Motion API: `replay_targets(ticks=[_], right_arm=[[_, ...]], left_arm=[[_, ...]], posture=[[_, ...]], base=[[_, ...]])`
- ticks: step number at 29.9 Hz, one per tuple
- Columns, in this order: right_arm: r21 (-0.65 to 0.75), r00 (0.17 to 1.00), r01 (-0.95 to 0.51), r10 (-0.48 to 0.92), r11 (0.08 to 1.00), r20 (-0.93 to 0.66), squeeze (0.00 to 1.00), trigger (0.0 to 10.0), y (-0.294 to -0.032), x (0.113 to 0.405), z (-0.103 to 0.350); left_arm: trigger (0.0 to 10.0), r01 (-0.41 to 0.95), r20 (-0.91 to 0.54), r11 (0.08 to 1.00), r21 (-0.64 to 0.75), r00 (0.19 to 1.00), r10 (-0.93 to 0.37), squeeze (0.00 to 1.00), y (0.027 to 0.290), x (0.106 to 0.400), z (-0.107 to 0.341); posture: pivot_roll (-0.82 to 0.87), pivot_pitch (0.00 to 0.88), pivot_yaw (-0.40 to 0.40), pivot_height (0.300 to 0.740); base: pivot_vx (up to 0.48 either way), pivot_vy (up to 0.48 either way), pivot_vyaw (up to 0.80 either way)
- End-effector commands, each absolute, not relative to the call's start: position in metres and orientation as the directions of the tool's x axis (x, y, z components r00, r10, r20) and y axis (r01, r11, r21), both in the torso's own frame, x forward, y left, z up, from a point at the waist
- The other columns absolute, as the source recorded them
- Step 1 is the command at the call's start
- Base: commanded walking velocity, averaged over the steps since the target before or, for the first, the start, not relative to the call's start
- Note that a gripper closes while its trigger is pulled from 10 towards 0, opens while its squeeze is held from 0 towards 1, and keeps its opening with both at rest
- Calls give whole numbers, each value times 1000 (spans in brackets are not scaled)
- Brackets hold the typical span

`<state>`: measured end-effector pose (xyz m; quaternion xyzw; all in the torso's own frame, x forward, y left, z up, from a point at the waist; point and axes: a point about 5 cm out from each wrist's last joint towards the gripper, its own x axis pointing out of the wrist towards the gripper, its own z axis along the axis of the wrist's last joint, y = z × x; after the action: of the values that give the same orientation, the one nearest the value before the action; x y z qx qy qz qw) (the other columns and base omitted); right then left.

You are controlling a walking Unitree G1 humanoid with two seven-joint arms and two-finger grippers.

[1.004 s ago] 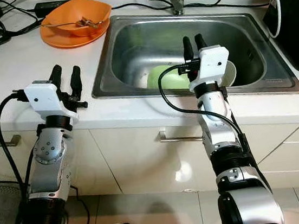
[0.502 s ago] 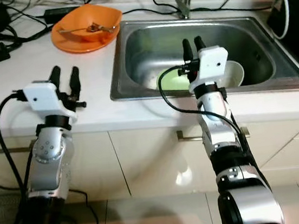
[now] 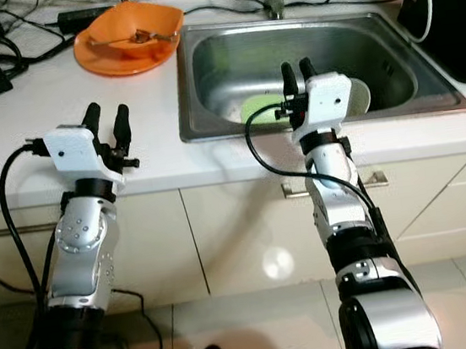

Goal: Kitchen organization

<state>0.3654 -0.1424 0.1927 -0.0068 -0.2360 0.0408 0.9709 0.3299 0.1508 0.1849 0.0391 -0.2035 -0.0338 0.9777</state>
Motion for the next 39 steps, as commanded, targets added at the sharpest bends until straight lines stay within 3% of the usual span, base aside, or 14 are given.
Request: replay_targets(ticks=[1,16,39], right_arm=[[-28,891,-68,74,997,447,0,10000,-147,365,190],[-66,893,-90,110,994,437,0,10000,-142,364,188],[-45,899,-96,106,994,426,0,10000,-143,365,187]], left_arm=[[10000,50,400,993,102,912,-88,0,149,331,189],[10000,41,394,992,116,915,-84,0,147,331,192],[10000,49,398,994,101,913,-86,0,145,331,195]], posture=[[147,98,-27,740],[151,111,-27,740],[157,119,-28,740]], base=[[0,0,0],[0,250,161],[0,0,0]])
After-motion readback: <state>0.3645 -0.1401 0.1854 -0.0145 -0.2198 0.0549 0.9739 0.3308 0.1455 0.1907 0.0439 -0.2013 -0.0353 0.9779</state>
